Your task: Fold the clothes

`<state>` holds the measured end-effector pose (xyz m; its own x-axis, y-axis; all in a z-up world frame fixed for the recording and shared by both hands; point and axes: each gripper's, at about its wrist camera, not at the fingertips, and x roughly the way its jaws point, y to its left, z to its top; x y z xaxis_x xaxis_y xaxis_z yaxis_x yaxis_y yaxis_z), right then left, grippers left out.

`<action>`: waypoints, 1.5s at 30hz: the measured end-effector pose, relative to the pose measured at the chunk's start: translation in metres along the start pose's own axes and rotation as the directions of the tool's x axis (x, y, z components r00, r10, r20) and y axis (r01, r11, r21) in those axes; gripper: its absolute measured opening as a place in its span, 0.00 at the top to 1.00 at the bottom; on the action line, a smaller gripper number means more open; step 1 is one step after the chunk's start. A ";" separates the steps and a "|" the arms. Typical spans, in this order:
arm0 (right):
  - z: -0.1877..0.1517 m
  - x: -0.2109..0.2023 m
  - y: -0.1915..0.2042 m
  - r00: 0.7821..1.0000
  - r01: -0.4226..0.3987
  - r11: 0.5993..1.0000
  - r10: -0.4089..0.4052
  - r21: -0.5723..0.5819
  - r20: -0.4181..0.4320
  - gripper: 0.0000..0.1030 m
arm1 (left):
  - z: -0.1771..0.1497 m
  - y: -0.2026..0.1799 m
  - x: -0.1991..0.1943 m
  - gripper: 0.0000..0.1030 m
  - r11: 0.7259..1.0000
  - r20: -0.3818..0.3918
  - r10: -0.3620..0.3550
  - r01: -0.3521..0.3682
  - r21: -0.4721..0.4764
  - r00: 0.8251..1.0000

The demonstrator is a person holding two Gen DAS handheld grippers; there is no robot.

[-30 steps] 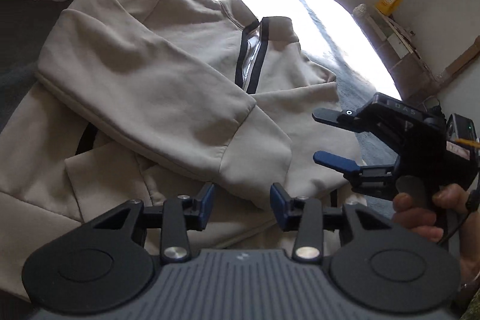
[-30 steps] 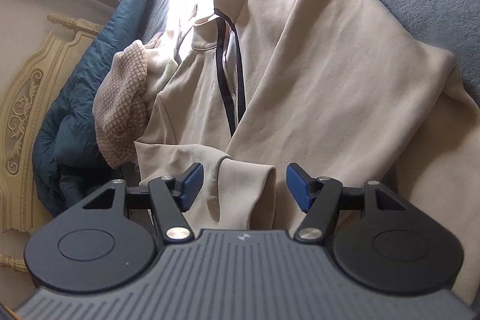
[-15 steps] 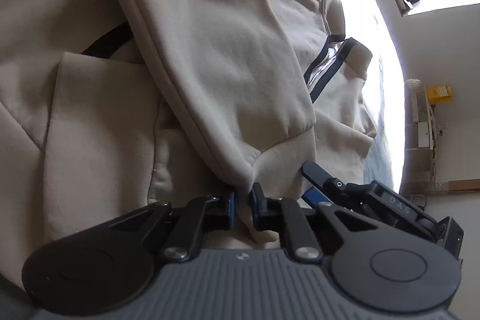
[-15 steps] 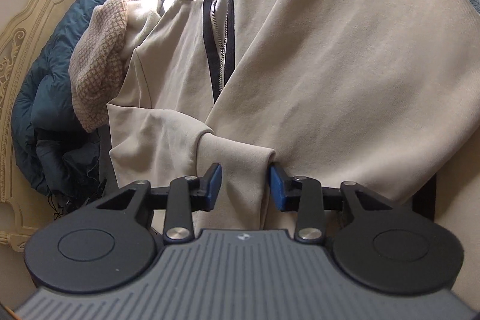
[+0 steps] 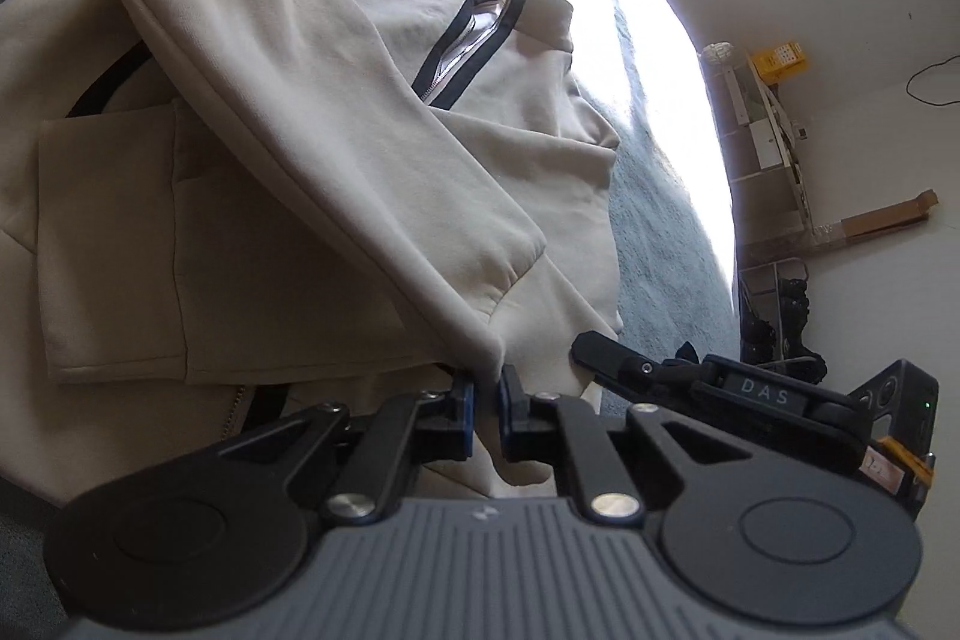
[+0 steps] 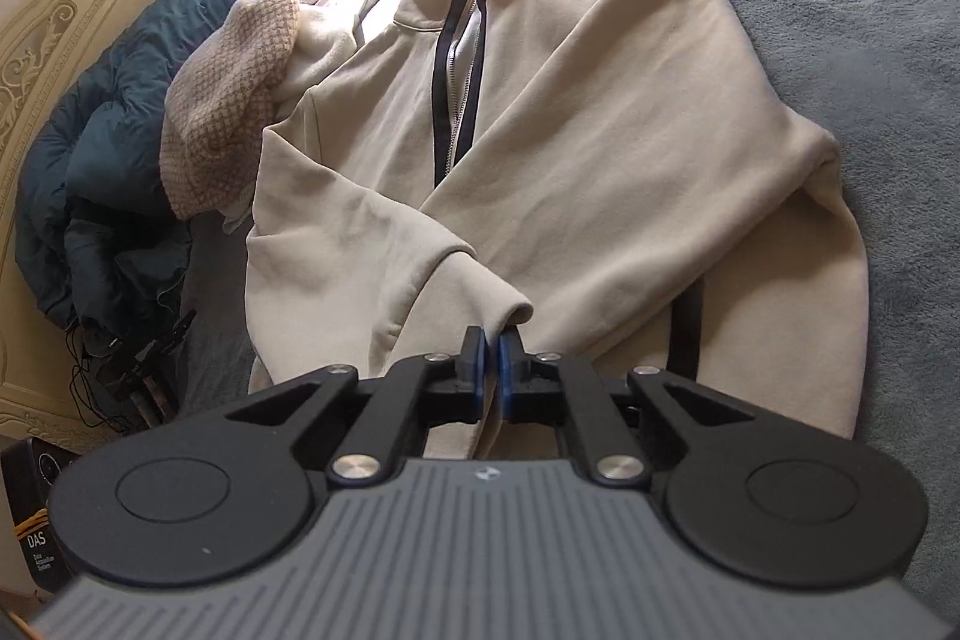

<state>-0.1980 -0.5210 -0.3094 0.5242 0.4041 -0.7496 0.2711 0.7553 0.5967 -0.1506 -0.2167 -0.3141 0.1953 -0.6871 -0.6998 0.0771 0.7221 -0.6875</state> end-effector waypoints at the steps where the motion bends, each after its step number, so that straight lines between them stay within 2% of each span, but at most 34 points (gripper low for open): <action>1: -0.003 -0.005 -0.002 1.000 0.009 1.000 -0.009 0.000 0.002 0.97 | -0.003 -0.001 0.003 0.92 1.000 -0.013 0.005 -0.004 0.015 1.000; 5: -0.016 -0.011 -0.010 0.998 0.065 0.998 -0.065 -0.006 0.003 0.97 | -0.013 0.001 0.012 0.92 0.999 -0.047 0.015 -0.013 0.039 0.999; 9: -0.025 -0.001 -0.011 0.993 0.115 0.992 -0.115 -0.048 -0.010 0.97 | -0.019 0.012 0.028 0.92 0.997 -0.094 0.058 -0.053 0.047 0.994; 11: -0.031 0.012 -0.013 0.986 0.157 0.985 -0.160 -0.075 -0.038 0.95 | -0.022 0.018 0.038 0.88 0.991 -0.129 0.106 -0.094 0.096 0.986; 14: -0.033 0.022 -0.018 0.973 0.203 0.975 -0.211 -0.084 -0.096 0.90 | -0.019 0.028 0.031 0.81 0.991 -0.148 0.105 -0.090 0.104 0.983; 16: -0.033 0.021 -0.017 0.965 0.226 0.969 -0.236 -0.097 -0.109 0.86 | -0.014 0.032 0.011 0.73 0.990 -0.128 0.085 -0.069 0.124 0.988; 19: -0.026 -0.003 -0.005 0.959 0.270 0.950 -0.280 -0.155 -0.047 0.81 | 0.004 0.040 -0.029 0.71 0.983 -0.066 0.071 -0.059 0.176 0.995; 21: -0.015 -0.016 0.005 0.960 0.275 0.944 -0.280 -0.180 -0.001 0.79 | 0.023 0.050 -0.055 0.66 0.975 0.015 0.103 -0.104 0.196 0.995; 23: 0.002 -0.017 0.020 0.968 0.251 0.947 -0.248 -0.201 0.038 0.78 | 0.047 0.061 -0.077 0.64 0.961 0.110 0.154 -0.174 0.216 0.982; 24: 0.011 -0.014 0.030 0.973 0.230 0.949 -0.223 -0.217 0.056 0.77 | 0.063 0.066 -0.085 0.64 0.943 0.165 0.204 -0.239 0.233 0.965; 26: 0.030 0.005 0.058 0.983 0.177 0.949 -0.160 -0.262 0.085 0.76 | 0.091 0.077 -0.090 0.63 0.885 0.253 0.314 -0.379 0.271 0.915; 27: 0.040 0.017 0.072 0.987 0.149 0.947 -0.127 -0.284 0.095 0.75 | 0.103 0.083 -0.089 0.62 0.850 0.282 0.357 -0.435 0.298 0.890; 28: 0.049 0.031 0.087 0.992 0.114 0.948 -0.092 -0.296 0.090 0.74 | 0.116 0.089 -0.085 0.57 0.810 0.303 0.392 -0.482 0.333 0.869; 30: 0.067 0.059 0.116 0.997 0.044 0.947 -0.020 -0.318 0.079 0.73 | 0.140 0.101 -0.075 0.56 0.721 0.346 0.446 -0.560 0.408 0.825; 31: 0.079 0.080 0.134 0.998 -0.006 0.944 0.026 -0.331 0.056 0.70 | 0.148 0.107 -0.068 0.54 0.685 0.354 0.450 -0.571 0.452 0.820; 33: 0.098 0.112 0.159 0.997 -0.049 0.939 0.064 -0.342 0.033 0.66 | 0.162 0.117 -0.054 0.51 0.635 0.344 0.439 -0.558 0.534 0.830; 35: 0.118 0.151 0.189 0.998 -0.056 0.920 0.066 -0.389 0.012 0.61 | 0.172 0.127 -0.038 0.49 0.608 0.314 0.416 -0.518 0.601 0.853; 39: 0.151 0.215 0.231 1.000 -0.020 0.866 0.010 -0.499 -0.023 0.57 | 0.182 0.139 -0.019 0.49 0.595 0.272 0.330 -0.423 0.683 0.904; 41: 0.162 0.242 0.248 0.999 -0.020 0.834 -0.010 -0.551 -0.051 0.51 | 0.185 0.142 -0.013 0.49 0.585 0.265 0.294 -0.392 0.710 0.918; 44: 0.172 0.284 0.271 0.992 0.035 0.769 -0.106 -0.639 -0.073 0.45 | 0.189 0.143 -0.005 0.58 0.579 0.254 0.242 -0.349 0.737 0.937; 45: 0.173 0.297 0.276 0.986 0.053 0.744 -0.143 -0.666 -0.081 0.45 | 0.190 0.143 -0.004 0.69 0.581 0.251 0.222 -0.335 0.741 0.942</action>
<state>0.1725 -0.2815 -0.3176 0.4127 0.3324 -0.8480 -0.3079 0.9271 0.2136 0.0455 -0.0955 -0.3732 0.4467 -0.4667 -0.7633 0.7044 0.7095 -0.0216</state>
